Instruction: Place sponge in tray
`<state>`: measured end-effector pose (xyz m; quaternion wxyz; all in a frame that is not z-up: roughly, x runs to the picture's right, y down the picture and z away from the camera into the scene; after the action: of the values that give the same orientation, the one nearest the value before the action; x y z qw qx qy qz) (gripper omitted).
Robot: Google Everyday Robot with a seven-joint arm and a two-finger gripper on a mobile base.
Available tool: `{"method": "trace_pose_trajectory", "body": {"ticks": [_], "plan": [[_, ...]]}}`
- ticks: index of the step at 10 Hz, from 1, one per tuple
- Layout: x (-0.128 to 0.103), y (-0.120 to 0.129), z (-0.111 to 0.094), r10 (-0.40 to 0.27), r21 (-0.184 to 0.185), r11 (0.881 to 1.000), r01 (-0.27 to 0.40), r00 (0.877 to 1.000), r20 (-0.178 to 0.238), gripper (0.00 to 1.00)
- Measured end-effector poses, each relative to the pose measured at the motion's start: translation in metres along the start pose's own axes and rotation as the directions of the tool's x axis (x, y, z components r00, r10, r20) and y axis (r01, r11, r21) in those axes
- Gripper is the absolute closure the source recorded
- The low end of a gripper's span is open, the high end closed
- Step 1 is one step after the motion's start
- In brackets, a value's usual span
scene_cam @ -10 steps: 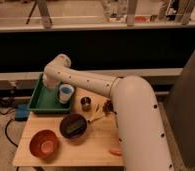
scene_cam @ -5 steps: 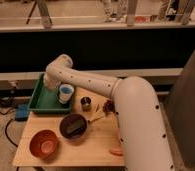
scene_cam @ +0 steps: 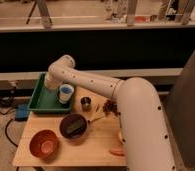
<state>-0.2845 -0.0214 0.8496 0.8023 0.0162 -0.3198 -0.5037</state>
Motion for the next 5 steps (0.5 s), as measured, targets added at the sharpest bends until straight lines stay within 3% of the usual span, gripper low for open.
{"method": "trace_pose_trajectory", "body": {"ticks": [5], "plan": [[-0.002,0.0056,0.0,-0.016,0.016,1.0,0.016,1.0,0.024,0.92]]}}
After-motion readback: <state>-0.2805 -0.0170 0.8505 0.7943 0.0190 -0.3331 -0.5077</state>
